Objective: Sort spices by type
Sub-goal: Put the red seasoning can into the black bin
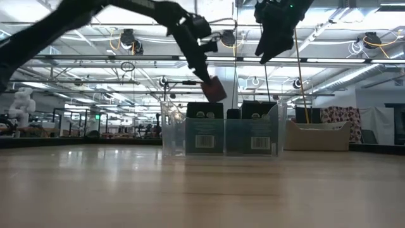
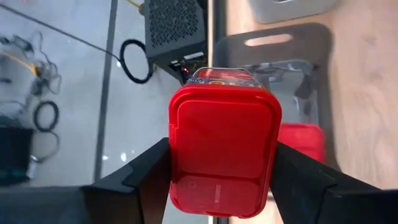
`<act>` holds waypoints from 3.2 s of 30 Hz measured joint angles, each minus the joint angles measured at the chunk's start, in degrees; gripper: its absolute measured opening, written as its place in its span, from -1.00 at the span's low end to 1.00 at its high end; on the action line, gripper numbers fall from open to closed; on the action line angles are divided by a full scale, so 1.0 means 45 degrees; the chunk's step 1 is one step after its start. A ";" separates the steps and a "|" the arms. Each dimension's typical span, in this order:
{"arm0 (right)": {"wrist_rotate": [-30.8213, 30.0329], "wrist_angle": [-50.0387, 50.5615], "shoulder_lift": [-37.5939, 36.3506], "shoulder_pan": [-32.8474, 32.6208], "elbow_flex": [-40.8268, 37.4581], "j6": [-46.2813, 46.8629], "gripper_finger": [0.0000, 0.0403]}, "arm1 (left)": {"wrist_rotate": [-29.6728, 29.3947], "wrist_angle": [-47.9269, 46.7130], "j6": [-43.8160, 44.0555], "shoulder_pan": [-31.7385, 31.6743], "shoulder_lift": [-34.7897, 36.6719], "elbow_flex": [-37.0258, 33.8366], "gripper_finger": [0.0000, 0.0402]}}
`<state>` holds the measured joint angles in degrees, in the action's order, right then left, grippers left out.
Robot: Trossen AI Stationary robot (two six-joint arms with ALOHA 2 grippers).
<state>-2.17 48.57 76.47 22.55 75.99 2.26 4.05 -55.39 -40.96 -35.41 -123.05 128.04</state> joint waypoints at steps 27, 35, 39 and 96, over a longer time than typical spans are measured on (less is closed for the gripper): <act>-0.0175 0.0609 0.0000 0.0000 0.0000 -0.0338 0.50 | 0.1320 -0.0575 0.1010 -0.0574 -0.1987 0.0498 0.13; -0.0175 0.0607 0.0000 0.0000 0.0000 -0.0330 0.50 | 0.1346 -0.0621 0.0920 -0.0542 -0.2020 0.0498 0.13; -0.0175 0.0605 0.0000 0.0000 0.0000 -0.0277 0.50 | 0.1350 -0.0674 0.0920 -0.0565 -0.2020 0.0498 0.13; -0.0165 0.0124 0.0005 0.0000 0.0000 -0.0753 0.50 | -0.0009 -0.0555 0.1374 -0.0458 -0.2778 0.0484 0.59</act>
<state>-2.92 49.12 76.49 22.55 75.99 -1.13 4.01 -57.89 -34.78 -37.47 -135.55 130.21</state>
